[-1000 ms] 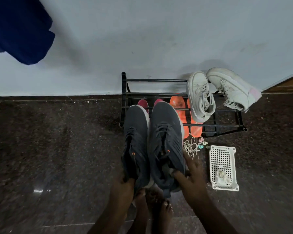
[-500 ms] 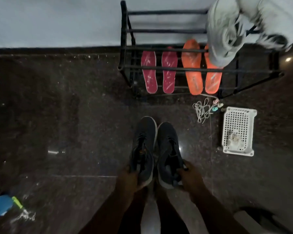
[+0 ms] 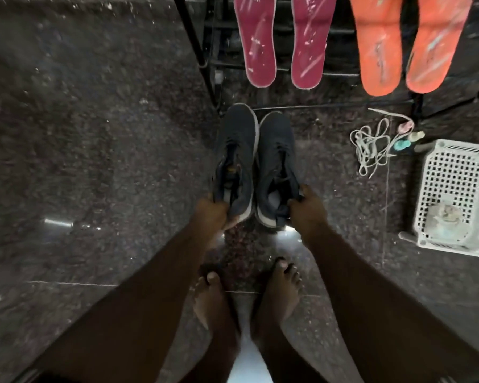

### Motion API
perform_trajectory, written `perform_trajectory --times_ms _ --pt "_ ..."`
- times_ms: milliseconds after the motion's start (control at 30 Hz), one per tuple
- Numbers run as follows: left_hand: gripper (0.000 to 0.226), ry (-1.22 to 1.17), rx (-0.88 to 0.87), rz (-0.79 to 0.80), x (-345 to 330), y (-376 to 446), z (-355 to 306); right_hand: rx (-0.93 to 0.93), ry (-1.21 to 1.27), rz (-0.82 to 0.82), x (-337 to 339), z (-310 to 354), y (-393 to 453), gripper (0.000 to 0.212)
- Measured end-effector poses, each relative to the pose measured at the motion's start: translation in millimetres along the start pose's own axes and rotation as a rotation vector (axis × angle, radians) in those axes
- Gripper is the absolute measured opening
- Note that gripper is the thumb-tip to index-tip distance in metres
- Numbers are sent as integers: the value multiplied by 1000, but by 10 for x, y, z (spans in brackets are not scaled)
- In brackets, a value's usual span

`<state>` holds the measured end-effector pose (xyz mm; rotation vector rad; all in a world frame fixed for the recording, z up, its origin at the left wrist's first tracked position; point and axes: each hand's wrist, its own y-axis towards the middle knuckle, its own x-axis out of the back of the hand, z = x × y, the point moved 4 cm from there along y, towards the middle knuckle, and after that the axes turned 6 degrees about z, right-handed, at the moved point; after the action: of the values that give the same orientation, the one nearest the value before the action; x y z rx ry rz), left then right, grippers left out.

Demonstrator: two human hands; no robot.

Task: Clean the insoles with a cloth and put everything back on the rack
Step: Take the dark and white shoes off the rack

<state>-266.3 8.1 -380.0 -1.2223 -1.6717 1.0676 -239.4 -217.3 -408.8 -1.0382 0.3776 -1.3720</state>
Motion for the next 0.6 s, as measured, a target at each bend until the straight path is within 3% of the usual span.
perform_trajectory --times_ms 167,300,467,600 --pt "18 -44 -111 36 -110 366 -169 91 -96 -69 -130 199 354 45" --pt "22 -1 -190 38 -122 572 -296 120 -38 -83 -185 235 568 46" --pt "18 46 -189 33 -160 705 -252 173 -70 -56 -276 57 891 58" --pt "32 -44 -153 22 -215 701 -138 205 -110 -26 -313 -36 1037 67"
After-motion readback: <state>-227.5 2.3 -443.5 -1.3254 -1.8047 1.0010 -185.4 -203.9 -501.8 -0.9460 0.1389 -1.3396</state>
